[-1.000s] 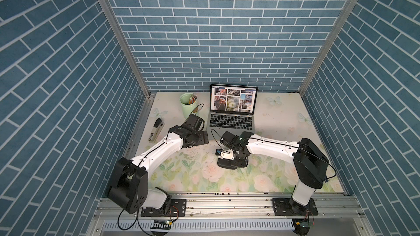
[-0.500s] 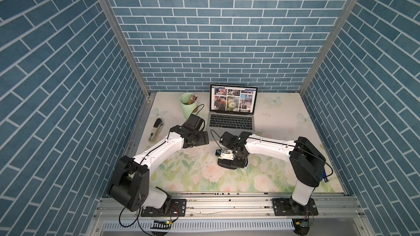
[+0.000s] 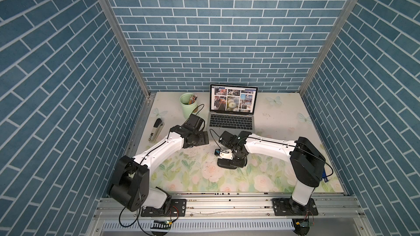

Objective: Remove the wireless mouse receiver from the laptop
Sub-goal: Insert the USB plug into the mouse.

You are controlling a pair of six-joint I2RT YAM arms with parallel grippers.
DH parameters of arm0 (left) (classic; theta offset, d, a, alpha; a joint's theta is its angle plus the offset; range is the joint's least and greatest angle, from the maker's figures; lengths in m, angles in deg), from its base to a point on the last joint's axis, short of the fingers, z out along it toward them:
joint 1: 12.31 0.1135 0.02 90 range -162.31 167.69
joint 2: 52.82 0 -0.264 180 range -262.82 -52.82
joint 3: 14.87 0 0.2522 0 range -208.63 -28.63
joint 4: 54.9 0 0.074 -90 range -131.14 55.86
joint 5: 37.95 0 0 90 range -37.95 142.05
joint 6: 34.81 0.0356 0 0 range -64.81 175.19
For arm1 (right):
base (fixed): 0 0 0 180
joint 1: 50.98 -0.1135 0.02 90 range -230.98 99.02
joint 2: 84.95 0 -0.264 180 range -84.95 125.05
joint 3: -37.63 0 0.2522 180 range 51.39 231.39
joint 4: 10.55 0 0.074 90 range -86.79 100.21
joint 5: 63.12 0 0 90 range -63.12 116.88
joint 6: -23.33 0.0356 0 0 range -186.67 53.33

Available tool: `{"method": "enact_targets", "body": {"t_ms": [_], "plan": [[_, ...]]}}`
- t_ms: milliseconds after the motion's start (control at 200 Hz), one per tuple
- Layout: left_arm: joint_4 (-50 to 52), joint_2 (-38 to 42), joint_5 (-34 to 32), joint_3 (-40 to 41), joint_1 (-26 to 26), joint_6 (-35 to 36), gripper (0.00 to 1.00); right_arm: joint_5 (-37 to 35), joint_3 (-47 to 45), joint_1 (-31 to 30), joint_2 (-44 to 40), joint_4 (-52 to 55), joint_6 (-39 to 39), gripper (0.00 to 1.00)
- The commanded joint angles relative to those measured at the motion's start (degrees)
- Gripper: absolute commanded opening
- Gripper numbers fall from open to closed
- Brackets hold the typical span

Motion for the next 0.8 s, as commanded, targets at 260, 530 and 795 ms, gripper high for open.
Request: {"method": "enact_targets", "body": {"t_ms": [260, 530, 795], "plan": [[0.0, -0.2, -0.2, -0.4, -0.2, 0.6, 0.92, 1.5, -0.2, -0.9, 0.6, 1.9, -1.3, 0.0], [0.0, -0.1, -0.1, -0.3, -0.2, 0.6, 0.92, 0.5, -1.0, -0.9, 0.5, 1.9, -1.3, 0.0], [0.0, -0.1, -0.1, -0.3, -0.2, 0.6, 0.92, -0.2, -1.2, -0.9, 0.9, 1.9, -1.5, 0.0]]}}
